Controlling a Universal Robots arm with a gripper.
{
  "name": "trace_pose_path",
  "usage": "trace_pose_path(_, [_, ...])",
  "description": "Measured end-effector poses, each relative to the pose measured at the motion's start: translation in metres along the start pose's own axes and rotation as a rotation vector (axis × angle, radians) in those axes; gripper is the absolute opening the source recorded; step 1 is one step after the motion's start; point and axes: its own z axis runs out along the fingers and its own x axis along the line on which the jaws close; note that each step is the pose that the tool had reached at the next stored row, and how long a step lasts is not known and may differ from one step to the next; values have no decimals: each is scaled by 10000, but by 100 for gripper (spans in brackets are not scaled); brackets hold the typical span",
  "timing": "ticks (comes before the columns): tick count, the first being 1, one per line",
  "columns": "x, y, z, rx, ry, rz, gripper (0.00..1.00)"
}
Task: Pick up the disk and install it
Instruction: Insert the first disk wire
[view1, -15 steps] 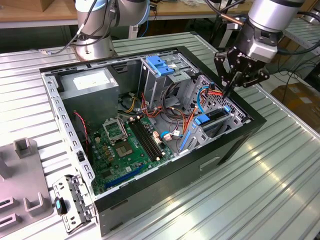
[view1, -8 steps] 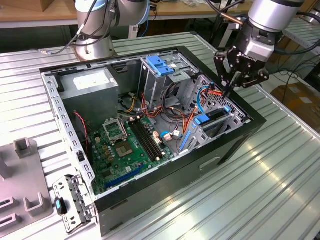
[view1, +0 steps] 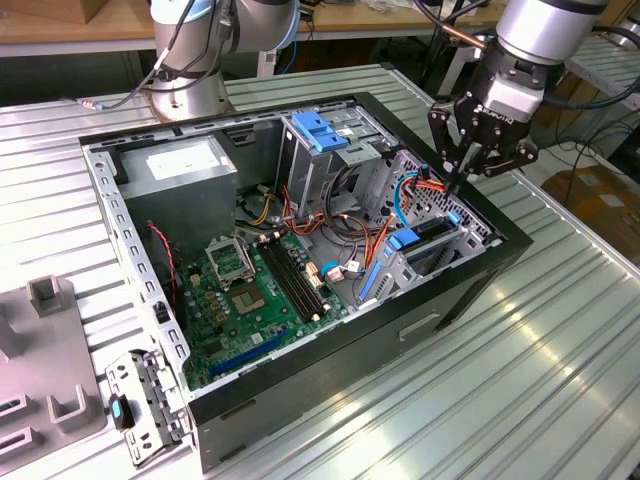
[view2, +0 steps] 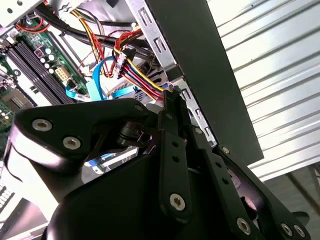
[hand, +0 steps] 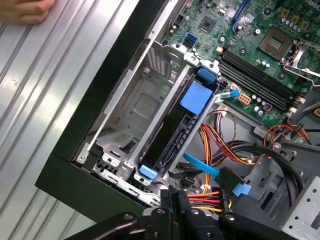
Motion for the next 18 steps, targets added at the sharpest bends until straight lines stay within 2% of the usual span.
trace_pose_path(8, [-3,2,3,-24,11,507,16])
trace_pose_path(12, [-3,3,7,-54,22,1226,16])
trace_pose_path(14, [-3,3,9,-75,30,1737,16])
trace_pose_path(18, [-3,3,10,-99,38,2313,16])
